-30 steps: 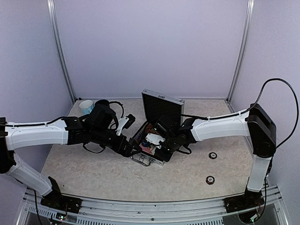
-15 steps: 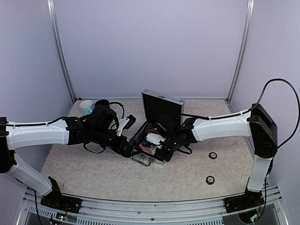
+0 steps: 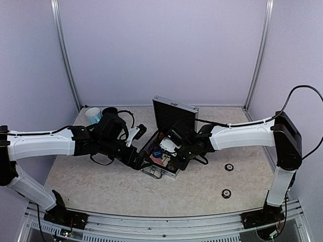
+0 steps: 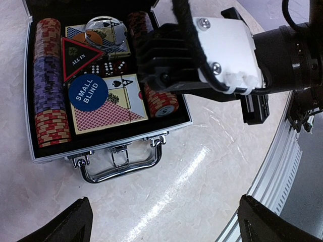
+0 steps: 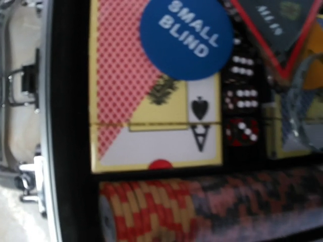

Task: Pack up texas hold em set
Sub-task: Place the poker chips pile in the slot, then pick up the pile of poker chips from the pile of poker chips.

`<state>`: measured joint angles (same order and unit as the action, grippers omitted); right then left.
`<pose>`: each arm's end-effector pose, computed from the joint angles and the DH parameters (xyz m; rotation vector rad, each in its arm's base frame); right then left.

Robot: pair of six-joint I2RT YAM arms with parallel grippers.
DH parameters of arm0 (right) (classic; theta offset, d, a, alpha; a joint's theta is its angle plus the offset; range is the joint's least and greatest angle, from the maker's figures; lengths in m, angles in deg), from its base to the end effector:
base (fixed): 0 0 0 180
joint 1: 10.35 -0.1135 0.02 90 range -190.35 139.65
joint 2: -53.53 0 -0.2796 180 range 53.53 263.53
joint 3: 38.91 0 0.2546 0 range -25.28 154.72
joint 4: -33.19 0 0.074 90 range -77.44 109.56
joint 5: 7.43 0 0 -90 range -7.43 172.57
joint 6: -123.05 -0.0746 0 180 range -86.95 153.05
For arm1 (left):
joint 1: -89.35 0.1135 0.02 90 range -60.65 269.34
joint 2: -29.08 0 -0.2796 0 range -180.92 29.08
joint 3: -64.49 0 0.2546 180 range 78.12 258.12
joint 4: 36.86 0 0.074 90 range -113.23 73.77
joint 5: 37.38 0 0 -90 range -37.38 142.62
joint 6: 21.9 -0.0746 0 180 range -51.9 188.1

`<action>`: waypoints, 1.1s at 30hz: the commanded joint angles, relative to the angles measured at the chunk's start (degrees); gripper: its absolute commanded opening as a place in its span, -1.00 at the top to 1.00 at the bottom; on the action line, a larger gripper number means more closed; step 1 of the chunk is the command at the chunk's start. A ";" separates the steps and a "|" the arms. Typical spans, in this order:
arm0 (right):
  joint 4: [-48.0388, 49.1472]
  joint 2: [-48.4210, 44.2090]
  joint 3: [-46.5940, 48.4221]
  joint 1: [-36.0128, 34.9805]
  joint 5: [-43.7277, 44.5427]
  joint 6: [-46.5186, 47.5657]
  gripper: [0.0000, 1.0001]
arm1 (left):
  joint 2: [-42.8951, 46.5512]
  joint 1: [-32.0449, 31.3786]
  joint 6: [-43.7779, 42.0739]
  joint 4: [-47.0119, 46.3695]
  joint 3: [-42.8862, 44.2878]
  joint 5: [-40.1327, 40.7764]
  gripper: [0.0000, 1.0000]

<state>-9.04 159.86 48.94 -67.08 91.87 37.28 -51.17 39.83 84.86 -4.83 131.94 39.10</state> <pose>0.2363 0.3381 0.1724 -1.2766 2.2784 0.1113 0.1976 -0.2584 0.2293 0.8179 2.3483 -0.8113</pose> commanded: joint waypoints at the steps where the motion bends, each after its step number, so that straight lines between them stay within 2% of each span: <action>1: -0.52 -3.87 -1.23 0.16 2.31 -1.27 0.79 | -0.61 0.40 0.25 -1.26 -0.21 -0.38 -0.98; 5: -0.43 -6.13 -3.05 0.84 1.70 -2.82 0.77 | -0.63 0.40 0.37 -1.24 -0.03 0.14 -0.98; 10: -3.97 -11.27 -7.18 5.06 1.50 -9.71 0.61 | -0.53 0.52 0.94 -0.66 0.61 2.40 -0.98; 13: -6.11 -16.96 -11.64 10.18 1.12 -14.61 0.36 | -0.42 0.89 1.16 -0.63 0.99 2.74 -0.98; 17: -9.06 -25.96 -17.30 16.26 0.63 -20.29 -0.06 | -0.55 1.30 1.19 -0.62 1.58 2.29 -0.98; 23: -9.76 -30.13 -22.89 25.46 -8.44 -23.98 -0.63 | -1.37 1.53 0.74 -0.79 2.12 1.16 -0.98; 28: -10.59 -28.33 -25.03 30.22 -9.08 -25.06 -0.71 | -1.84 1.55 0.98 -0.85 1.91 0.59 -0.98; 33: -8.68 -26.55 -26.31 33.82 -11.37 -24.41 -0.66 | -2.74 1.62 0.68 -0.83 2.28 0.45 -0.98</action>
<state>-18.33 131.62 23.45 -35.58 83.21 13.54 -52.72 41.05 85.84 -4.81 132.51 40.55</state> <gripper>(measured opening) 0.839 0.989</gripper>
